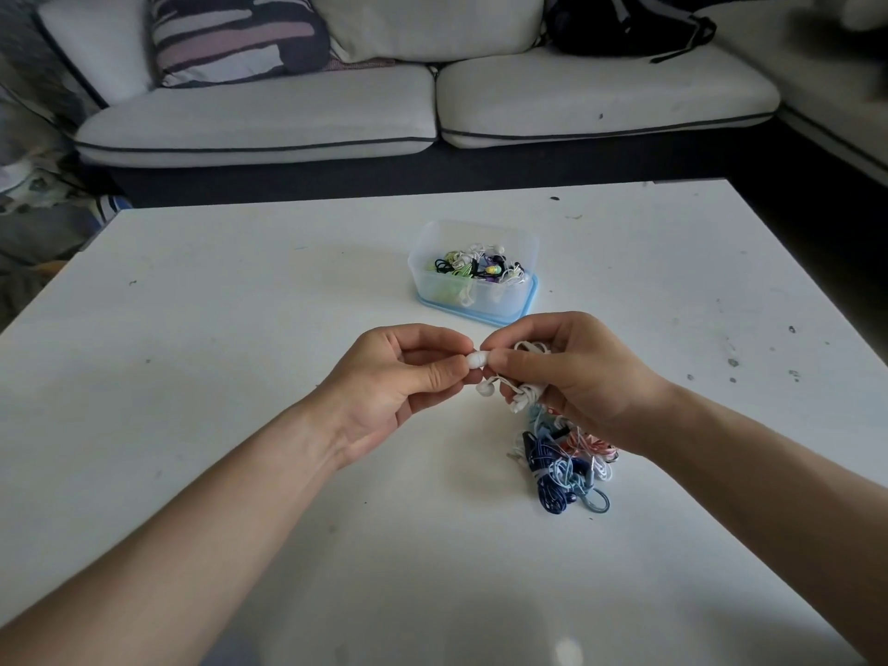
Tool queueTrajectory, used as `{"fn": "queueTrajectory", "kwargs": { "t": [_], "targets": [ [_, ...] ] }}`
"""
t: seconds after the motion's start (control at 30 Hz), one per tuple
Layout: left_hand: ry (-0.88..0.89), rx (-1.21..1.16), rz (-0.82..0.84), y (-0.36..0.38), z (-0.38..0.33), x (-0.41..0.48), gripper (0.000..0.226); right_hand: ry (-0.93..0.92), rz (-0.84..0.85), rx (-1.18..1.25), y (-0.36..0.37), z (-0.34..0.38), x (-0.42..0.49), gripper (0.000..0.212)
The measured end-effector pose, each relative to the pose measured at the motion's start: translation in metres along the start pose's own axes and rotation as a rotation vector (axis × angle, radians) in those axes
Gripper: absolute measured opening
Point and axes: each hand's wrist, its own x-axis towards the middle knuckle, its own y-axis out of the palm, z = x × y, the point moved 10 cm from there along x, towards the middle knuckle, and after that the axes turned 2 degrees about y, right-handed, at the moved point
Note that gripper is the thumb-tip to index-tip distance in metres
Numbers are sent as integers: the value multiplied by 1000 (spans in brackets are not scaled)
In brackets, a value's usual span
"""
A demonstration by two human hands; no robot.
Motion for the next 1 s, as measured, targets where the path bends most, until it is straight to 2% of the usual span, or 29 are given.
{"fn": "queueTrajectory", "kwargs": {
  "t": [0.27, 0.4, 0.47, 0.53, 0.7, 0.83, 1.0],
  "targets": [
    [27, 93, -22, -2, 0, 1, 13, 28, 11, 44, 1, -5, 1, 21],
    [-103, 55, 57, 9, 16, -3, 36, 66, -6, 162, 3, -9, 2, 23],
    [-127, -3, 80, 13, 20, -5, 32, 96, -40, 224, 1, -12, 3, 15],
    [-110, -39, 32, 9, 19, -3, 27, 128, -63, 277, -1, -17, 4, 9],
    [-75, 6, -34, -1, 18, 1, 26, 199, -42, 397, 4, -31, 5, 12],
    [-31, 128, -74, -7, 19, 2, 17, 193, 2, 263, 9, -36, 5, 17],
    [-29, 189, -119, -16, 20, 9, 6, 160, -30, 189, 7, -39, 8, 8]
  ]
}}
